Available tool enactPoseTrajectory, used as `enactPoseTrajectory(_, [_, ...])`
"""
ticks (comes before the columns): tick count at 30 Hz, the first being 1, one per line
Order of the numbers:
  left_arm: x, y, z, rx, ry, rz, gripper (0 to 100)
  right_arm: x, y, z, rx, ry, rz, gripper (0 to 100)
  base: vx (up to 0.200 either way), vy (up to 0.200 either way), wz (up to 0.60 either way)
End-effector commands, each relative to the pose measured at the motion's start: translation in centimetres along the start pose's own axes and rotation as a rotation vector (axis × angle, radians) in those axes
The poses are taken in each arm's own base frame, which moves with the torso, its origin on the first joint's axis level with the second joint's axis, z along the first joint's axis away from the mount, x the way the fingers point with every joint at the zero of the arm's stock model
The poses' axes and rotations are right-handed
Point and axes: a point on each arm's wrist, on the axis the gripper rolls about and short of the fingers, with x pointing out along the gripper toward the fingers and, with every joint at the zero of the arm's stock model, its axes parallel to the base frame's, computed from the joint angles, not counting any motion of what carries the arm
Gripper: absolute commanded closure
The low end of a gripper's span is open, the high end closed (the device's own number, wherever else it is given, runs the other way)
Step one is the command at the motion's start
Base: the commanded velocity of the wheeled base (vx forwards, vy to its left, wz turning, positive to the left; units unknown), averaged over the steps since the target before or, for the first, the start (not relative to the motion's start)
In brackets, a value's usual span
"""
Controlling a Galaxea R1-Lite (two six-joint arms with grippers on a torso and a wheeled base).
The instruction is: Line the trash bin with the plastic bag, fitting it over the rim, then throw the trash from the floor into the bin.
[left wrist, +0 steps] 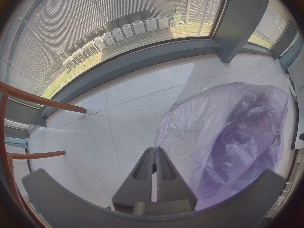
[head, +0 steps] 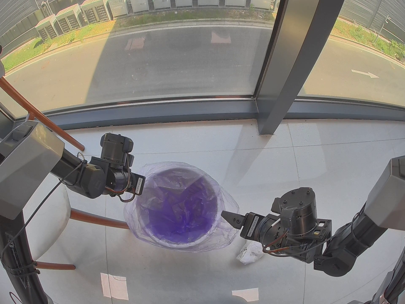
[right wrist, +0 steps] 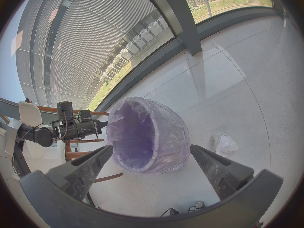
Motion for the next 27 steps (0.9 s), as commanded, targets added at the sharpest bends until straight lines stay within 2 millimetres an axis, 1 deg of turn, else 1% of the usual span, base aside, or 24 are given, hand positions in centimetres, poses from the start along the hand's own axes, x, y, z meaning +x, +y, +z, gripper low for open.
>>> enactPoseTrajectory(1, [1.5,-0.4,-0.1,0.004,0.011,0.002,100,0.0,0.0,0.0,0.014,-0.003,0.001,0,0.0,0.0,0.0])
enactPoseTrajectory(6, [1.9,-0.4,0.3,-0.001,-0.006,0.013,100,-0.1,0.1,0.0,0.015,-0.003,0.003,0,0.0,0.0,0.0])
enactPoseTrajectory(10, [2.7,-0.3,0.2,-0.014,-0.033,0.033,100,0.0,0.1,0.0,0.015,-0.003,0.003,0,0.0,0.0,0.0])
enactPoseTrajectory(11, [2.7,-0.3,0.2,-0.014,-0.035,0.033,0,0.0,0.1,0.0,0.015,-0.002,0.002,0,0.0,0.0,0.0])
enactPoseTrajectory(20, [2.7,-0.2,0.2,-0.016,-0.034,0.037,0,0.0,0.1,0.0,0.017,-0.002,0.002,0,0.0,0.0,0.0])
enactPoseTrajectory(23, [2.8,0.9,0.2,-0.029,-0.029,0.075,0,0.0,0.1,0.0,0.017,-0.002,0.002,0,0.0,0.0,0.0])
enactPoseTrajectory(27, [2.6,1.4,0.4,-0.035,-0.037,0.086,0,0.0,0.1,0.0,0.017,-0.002,0.002,0,0.0,0.0,0.0])
